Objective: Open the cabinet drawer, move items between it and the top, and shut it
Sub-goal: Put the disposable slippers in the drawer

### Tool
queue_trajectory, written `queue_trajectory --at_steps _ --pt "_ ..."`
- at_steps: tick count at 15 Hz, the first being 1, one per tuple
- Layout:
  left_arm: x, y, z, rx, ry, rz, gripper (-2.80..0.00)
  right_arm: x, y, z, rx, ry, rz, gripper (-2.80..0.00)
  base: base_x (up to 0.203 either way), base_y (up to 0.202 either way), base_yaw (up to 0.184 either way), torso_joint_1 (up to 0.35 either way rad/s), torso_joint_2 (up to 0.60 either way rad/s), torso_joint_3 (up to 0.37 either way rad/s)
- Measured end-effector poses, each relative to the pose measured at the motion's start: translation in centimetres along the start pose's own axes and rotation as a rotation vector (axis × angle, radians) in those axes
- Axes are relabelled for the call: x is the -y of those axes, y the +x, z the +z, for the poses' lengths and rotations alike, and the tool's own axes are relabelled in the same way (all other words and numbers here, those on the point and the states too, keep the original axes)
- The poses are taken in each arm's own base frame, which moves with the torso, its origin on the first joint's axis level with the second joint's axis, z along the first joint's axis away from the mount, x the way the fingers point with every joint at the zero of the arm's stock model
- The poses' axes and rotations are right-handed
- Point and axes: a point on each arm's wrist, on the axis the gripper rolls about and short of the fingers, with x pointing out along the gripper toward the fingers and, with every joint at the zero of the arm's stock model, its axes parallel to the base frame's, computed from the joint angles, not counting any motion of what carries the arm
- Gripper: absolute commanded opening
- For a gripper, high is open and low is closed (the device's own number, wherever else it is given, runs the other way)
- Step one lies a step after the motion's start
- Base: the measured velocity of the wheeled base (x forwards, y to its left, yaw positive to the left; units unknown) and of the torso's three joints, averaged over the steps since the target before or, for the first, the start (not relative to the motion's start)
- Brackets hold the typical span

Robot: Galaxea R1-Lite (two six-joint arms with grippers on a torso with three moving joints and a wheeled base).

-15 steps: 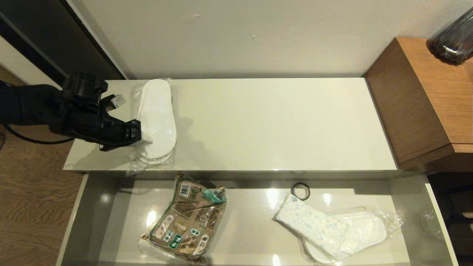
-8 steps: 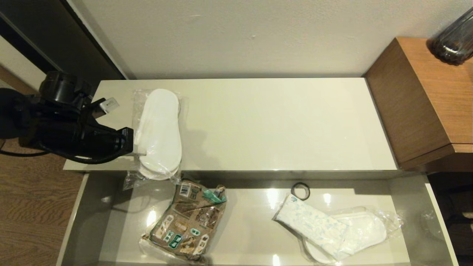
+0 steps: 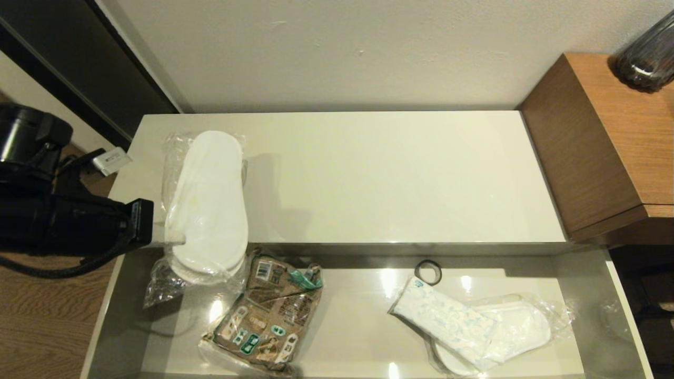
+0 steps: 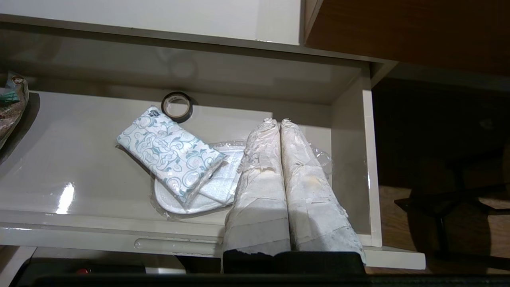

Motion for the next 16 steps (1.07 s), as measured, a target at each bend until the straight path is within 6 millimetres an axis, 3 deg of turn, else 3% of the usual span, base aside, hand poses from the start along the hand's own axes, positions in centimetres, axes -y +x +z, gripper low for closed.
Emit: queue_trajectory --at_steps 5,9,13,16 --pt "0.3 -3.4 -4.1 -0.131 -0.307 0.06 -2.8 0.0 0.0 0.0 0.0 0.001 0.0 -2.8 0.0 0.0 0.0 0.0 0.0 0.0" --pt "0.1 -4.4 -6.5 -0.311 -0.542 0.18 -2.8 0.0 0.0 0.0 0.0 0.0 0.0 -2.8 0.0 0.0 0.0 0.0 0.0 0.0" --pt "-0.9 -2.4 -7.2 -0.427 -0.773 0.314 -2.8 0.0 0.0 0.0 0.0 0.0 0.0 -2.8 0.0 0.0 0.0 0.0 0.0 0.0" --pt "-2.4 1.3 -6.9 -0.468 -0.844 0.494 -2.8 0.0 0.0 0.0 0.0 0.0 0.0 -2.8 0.0 0.0 0.0 0.0 0.0 0.0"
